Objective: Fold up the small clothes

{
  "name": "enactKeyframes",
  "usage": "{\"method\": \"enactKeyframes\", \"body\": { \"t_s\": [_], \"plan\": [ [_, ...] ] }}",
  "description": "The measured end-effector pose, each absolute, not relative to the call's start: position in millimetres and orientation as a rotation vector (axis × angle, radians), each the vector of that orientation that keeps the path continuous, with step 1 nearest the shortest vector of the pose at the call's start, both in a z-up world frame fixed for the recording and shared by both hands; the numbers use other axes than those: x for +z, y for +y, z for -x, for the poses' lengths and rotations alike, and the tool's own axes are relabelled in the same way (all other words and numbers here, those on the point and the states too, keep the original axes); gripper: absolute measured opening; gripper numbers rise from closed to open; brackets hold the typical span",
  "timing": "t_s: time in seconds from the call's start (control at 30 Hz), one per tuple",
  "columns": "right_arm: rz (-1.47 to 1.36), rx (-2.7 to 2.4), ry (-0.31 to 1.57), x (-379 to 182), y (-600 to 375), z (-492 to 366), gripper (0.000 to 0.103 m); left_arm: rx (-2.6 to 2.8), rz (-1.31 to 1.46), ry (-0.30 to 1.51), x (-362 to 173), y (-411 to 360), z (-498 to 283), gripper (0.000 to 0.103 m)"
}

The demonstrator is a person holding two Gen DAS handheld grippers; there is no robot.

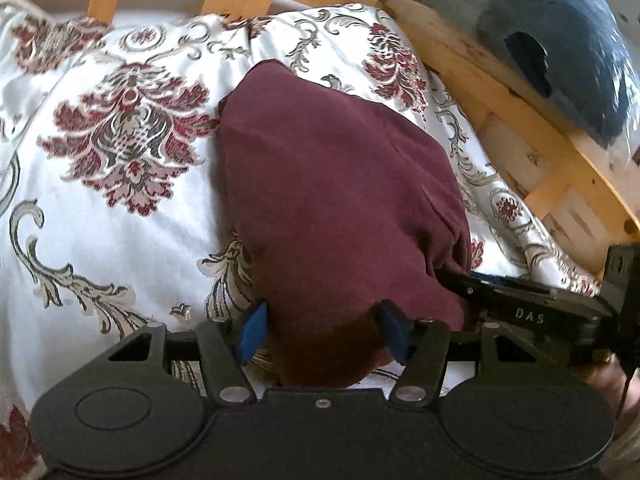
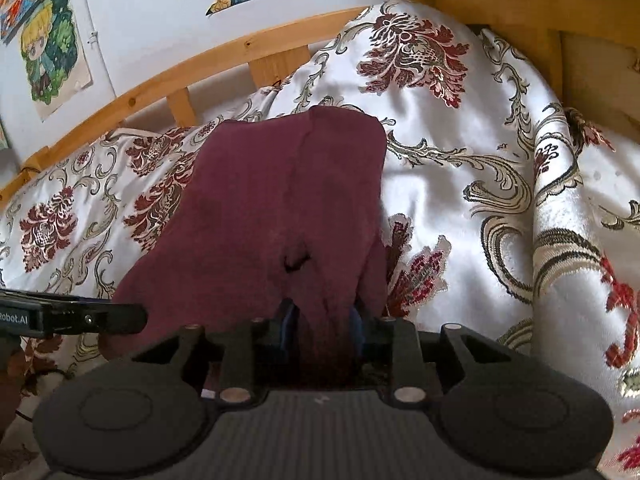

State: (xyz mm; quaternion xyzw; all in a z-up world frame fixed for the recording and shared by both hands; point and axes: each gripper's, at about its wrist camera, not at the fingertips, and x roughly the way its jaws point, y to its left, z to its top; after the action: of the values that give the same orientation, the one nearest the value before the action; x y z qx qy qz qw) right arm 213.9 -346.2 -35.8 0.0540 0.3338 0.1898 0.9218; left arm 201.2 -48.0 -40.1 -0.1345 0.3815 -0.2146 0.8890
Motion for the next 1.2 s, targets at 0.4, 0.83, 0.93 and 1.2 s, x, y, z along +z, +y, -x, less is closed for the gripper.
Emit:
{"method": "enactKeyframes", "body": {
  "t_s": [0.4,0.83,0.93,1.2],
  "plan": [
    [-0.187,0.425,0.652,-36.3,-355.1,-216.1,0.041,-0.365,0.445,0.686,-11.1,-13.3,-238.3,0.076],
    [-0.200,0.456,0.605,-36.6,-359.1,-218.0,0.048,-0.118,0.342,0.783,-13.3,-27.4,-365.6,0.062],
    [-0.197,0.461,0.596,-35.2,-359.7,-218.5,0.051,-0.089,0.311,0.816,-29.5,-29.0,-360.3,0.062],
    [-0.214,0.475,0.483,-19.2,-371.2,-224.4,0.081,-0.158,0.463,0.762,-25.5,-11.4,-315.4,0.085]
  ]
}}
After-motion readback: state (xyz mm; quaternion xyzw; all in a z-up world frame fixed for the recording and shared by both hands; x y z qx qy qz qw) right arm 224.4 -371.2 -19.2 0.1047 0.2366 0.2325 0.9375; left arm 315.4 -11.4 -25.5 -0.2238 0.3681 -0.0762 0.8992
